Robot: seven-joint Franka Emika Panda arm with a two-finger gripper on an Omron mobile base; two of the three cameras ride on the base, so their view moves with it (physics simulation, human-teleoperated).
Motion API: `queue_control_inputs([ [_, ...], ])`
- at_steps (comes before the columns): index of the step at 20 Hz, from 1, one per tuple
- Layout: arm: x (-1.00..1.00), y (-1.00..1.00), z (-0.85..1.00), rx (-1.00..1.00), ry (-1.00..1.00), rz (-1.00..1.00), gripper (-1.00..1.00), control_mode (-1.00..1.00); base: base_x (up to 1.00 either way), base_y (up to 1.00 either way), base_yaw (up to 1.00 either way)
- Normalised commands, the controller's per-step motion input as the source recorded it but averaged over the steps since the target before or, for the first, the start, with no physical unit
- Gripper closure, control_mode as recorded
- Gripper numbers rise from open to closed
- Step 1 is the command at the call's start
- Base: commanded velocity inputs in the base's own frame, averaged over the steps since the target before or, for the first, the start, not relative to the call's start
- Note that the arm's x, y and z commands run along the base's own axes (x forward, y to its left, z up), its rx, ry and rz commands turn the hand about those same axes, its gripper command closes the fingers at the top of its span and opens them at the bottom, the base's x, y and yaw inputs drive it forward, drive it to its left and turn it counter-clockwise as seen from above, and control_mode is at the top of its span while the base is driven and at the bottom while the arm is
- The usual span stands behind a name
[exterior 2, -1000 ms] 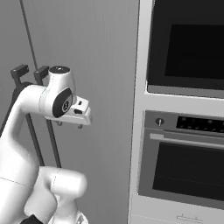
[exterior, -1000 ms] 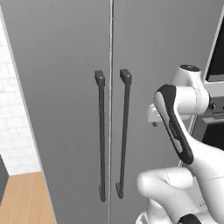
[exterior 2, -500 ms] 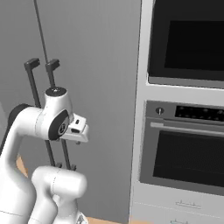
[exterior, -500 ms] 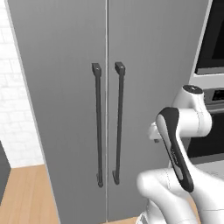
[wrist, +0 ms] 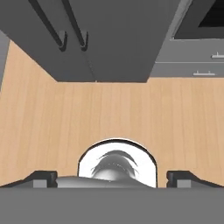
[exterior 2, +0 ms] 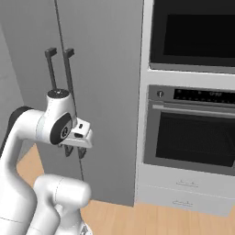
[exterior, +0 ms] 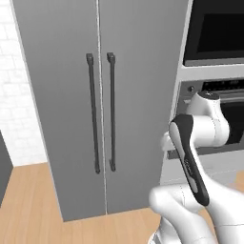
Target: Grab a lemon wedge from the fridge and one ice cube from the ice bowl, and put them in the glass of lemonade.
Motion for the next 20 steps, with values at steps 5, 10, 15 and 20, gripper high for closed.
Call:
queue_control_inputs([
  [5,0.00,0.00,0.00,0.00,0.00,0.00,-1.00,1.00,-0.36,-0.95,0.00],
  [10,0.00,0.00,0.00,0.00,0.00,0.00,-1.00,1.00,0.00,-0.88,0.00],
  [15,0.00,0.00,0.00,0.00,0.00,0.00,-1.00,1.00,0.00,-0.66,0.00],
  [20,0.00,0.00,0.00,0.00,0.00,0.00,-1.00,1.00,0.00,-0.57,0.00],
])
